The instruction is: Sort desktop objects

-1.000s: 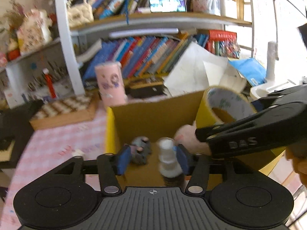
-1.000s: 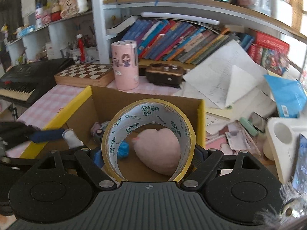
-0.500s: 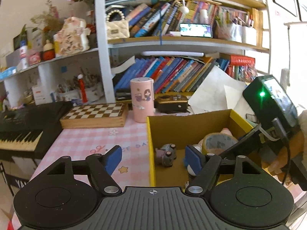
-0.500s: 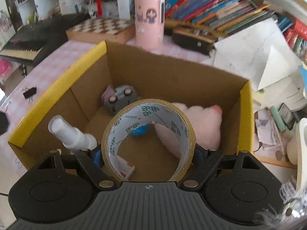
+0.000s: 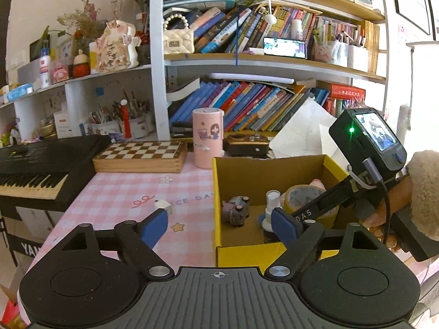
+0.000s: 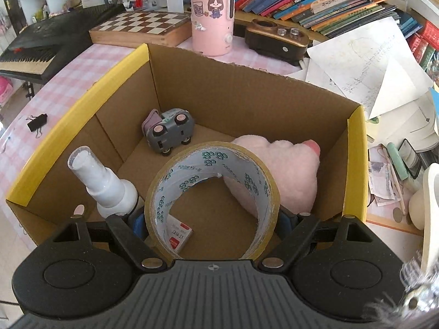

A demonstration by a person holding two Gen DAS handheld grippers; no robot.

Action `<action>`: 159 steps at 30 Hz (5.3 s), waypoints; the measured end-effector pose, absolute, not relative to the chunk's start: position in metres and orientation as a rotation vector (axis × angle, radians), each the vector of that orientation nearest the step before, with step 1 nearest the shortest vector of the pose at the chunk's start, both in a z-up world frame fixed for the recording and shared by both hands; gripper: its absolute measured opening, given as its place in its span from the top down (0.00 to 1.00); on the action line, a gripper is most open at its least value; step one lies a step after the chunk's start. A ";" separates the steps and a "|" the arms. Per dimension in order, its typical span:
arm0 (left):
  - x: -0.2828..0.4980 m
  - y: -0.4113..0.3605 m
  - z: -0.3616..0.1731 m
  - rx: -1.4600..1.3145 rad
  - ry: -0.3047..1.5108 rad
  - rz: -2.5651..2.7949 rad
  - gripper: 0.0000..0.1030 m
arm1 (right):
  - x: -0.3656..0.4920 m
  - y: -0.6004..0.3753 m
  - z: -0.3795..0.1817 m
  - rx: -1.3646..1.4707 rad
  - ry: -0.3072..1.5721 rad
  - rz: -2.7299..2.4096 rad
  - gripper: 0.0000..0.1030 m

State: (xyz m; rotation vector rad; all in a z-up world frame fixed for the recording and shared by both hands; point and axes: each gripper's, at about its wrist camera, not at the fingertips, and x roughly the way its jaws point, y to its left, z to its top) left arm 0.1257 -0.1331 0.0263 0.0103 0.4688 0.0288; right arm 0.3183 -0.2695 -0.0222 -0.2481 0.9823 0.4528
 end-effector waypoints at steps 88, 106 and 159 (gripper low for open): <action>0.027 0.078 -0.010 -0.048 0.673 -0.010 0.14 | 0.053 -0.118 -0.009 0.002 0.771 0.117 0.04; 0.020 0.115 -0.006 -0.080 0.655 0.061 0.14 | 0.060 -0.075 -0.003 -0.048 0.754 0.203 0.06; 0.250 0.082 -0.084 0.121 0.755 0.115 0.71 | 0.330 -0.029 -0.019 -0.008 0.912 0.347 0.54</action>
